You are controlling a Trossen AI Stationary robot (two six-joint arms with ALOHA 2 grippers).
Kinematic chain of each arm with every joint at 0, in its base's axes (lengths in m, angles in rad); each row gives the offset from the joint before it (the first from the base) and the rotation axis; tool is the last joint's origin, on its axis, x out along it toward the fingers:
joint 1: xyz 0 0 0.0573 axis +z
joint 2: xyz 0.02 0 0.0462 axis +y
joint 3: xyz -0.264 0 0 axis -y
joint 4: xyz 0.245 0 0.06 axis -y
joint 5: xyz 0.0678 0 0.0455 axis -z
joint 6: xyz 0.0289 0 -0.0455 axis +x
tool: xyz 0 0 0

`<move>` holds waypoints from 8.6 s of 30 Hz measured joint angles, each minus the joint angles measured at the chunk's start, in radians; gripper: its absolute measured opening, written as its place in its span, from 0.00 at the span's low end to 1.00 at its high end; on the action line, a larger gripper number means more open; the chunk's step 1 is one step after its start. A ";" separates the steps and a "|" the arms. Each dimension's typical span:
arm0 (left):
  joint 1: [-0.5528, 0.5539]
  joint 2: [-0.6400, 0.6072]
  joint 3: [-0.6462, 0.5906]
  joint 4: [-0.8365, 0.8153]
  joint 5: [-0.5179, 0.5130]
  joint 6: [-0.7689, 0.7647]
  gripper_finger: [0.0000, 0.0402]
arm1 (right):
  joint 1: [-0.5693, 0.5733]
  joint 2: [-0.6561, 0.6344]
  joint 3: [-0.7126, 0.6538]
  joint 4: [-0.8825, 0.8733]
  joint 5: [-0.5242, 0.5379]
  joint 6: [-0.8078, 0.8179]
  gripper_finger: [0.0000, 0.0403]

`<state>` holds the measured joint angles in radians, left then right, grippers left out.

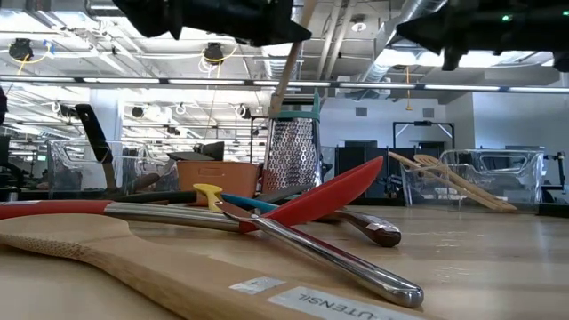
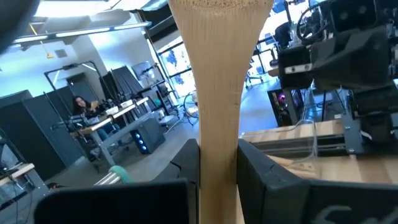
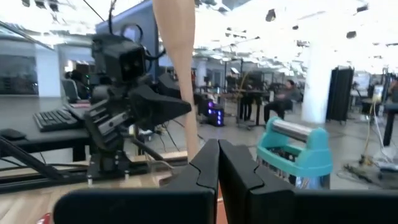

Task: Pick & Place Kitchen Items
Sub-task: Put the brown wooden spoon into the right transparent bin, then put the left dark brown wooden spoon into the right transparent bin

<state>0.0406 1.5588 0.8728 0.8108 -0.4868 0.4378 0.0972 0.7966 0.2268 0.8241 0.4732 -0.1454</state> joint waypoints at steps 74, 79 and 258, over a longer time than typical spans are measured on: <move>-0.023 -0.149 -0.043 -0.069 0.049 -0.028 0.31 | -0.077 0.421 0.507 -0.186 0.071 0.004 0.04; -0.023 -0.298 -0.165 -0.078 0.046 -0.068 0.28 | -0.103 0.272 0.507 -0.442 0.083 0.050 0.04; -0.269 -0.533 -0.125 -1.315 0.242 -0.409 0.00 | 0.293 0.184 0.342 -0.539 0.235 0.083 0.00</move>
<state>-0.2287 1.0253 0.7475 -0.5038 -0.2446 0.0290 0.3904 0.9810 0.5687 0.2847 0.7078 -0.0628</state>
